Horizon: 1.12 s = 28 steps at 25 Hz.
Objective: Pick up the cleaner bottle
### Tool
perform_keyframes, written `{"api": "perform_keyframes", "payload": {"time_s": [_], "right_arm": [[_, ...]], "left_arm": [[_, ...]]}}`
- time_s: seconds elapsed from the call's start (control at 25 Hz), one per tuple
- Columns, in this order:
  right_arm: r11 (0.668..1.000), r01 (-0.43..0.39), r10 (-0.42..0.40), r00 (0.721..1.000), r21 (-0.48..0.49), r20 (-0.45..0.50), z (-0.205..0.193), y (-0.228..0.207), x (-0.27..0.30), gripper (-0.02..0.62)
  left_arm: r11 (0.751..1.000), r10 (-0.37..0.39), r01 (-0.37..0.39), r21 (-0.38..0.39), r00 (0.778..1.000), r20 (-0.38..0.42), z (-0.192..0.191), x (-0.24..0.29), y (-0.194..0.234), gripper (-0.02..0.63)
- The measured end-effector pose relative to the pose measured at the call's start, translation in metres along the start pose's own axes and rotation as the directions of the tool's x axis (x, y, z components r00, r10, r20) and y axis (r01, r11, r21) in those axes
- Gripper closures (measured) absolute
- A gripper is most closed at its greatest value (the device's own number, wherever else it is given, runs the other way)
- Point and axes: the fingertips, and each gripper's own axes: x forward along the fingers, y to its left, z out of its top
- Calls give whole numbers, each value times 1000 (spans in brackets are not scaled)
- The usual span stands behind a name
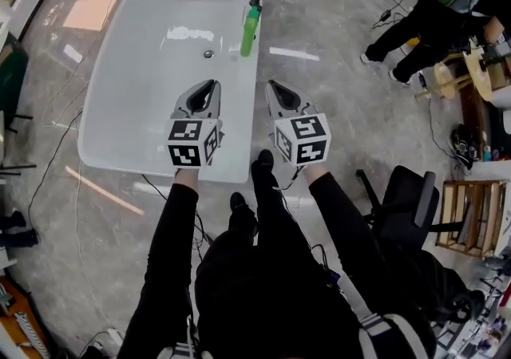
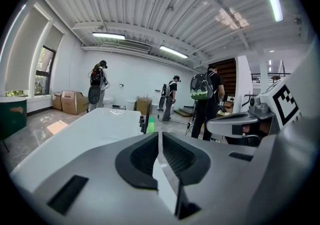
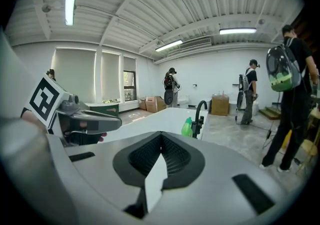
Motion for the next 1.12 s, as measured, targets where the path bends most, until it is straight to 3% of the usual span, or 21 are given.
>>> {"api": "perform_keyframes", "payload": {"time_s": [0.56,0.8,1.12], "right_arm": [[999,38,-38,999,31,-24,3,-66,51,594],[999,22,-21,999,39,-32,5,-92,80,594],[999,-3,6,998,46,-64,-1,-127,113,594]], "left_arm": [[1000,-23,23,0,999,-34,0,86,-3,508],[1000,-2,2,-8,997,-79,-6,126,7,441],[999,20,-24,-33,991,-130,-22,176,16,401]]}}
